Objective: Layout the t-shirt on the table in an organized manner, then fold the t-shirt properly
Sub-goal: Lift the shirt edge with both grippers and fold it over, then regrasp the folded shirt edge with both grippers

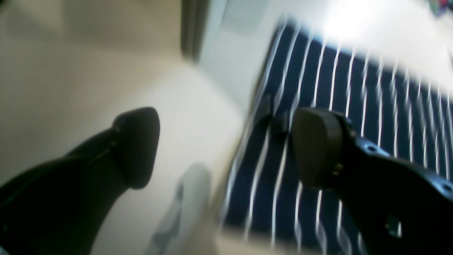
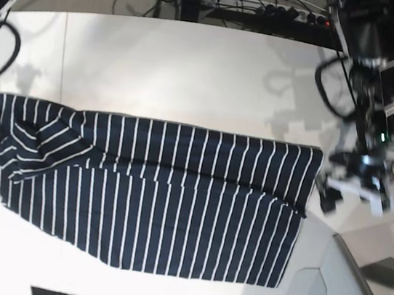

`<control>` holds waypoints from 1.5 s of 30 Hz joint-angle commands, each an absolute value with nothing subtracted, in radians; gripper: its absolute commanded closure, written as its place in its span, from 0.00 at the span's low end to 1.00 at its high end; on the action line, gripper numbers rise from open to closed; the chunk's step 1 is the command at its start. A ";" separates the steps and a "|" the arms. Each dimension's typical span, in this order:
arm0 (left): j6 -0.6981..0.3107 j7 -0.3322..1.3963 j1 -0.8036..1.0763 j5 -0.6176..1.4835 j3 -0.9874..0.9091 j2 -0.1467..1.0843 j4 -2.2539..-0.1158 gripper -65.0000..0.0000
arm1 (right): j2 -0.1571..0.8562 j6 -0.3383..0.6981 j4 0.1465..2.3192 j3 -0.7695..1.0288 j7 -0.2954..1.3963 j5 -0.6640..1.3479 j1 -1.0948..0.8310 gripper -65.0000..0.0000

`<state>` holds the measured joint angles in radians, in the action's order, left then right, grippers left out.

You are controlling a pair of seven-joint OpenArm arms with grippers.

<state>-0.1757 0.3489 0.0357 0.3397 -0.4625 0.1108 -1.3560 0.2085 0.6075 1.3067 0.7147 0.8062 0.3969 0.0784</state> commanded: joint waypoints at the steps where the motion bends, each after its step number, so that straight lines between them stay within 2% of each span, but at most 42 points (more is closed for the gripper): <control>1: -0.179 0.331 0.056 0.389 -0.469 0.122 -1.380 0.14 | 0.194 0.621 1.357 0.751 0.789 0.427 0.071 0.26; 5: -0.179 0.331 0.189 0.650 -0.466 0.159 -1.386 0.14 | 0.101 0.621 1.392 0.885 0.796 0.420 0.028 0.26; 9: -0.179 0.331 0.272 0.794 -0.463 0.183 -1.383 0.14 | 0.081 0.619 1.316 0.932 0.802 0.420 0.021 0.26; 15: -0.180 0.331 0.320 0.796 -0.461 0.182 -1.385 0.14 | 0.111 0.579 1.144 0.972 0.779 0.421 0.062 0.26; 19: -0.180 0.332 0.329 0.800 -0.461 0.182 -1.388 0.14 | 0.160 0.578 0.995 0.984 0.687 0.421 0.107 0.26; 24: -0.260 0.332 0.335 0.797 -0.390 0.183 -1.382 0.14 | 0.239 0.578 0.811 0.984 0.611 0.424 0.170 0.26; 30: -0.262 0.331 0.328 0.797 -0.348 0.179 -1.376 0.14 | 0.274 0.578 0.714 0.984 0.549 0.423 0.214 0.27; 31: -0.262 0.331 0.325 0.797 -0.344 0.179 -1.376 0.14 | 0.274 0.578 0.714 0.984 0.549 0.423 0.217 0.30; 33: -0.262 0.329 0.323 0.797 -0.346 0.179 -1.376 0.14 | 0.274 0.578 0.714 0.984 0.550 0.423 0.217 0.43; 38: -0.262 0.328 0.306 0.797 -0.355 0.179 -1.369 0.23 | 0.269 0.578 0.705 0.984 0.552 0.423 0.216 0.97; 39: -0.262 0.328 0.302 0.799 -0.355 0.179 -1.354 0.24 | 0.268 0.578 0.705 0.984 0.552 0.423 0.214 1.00; 45: -0.262 0.326 0.231 0.803 -0.352 0.177 -1.247 0.24 | 0.268 0.578 0.705 0.984 0.552 0.421 0.211 0.99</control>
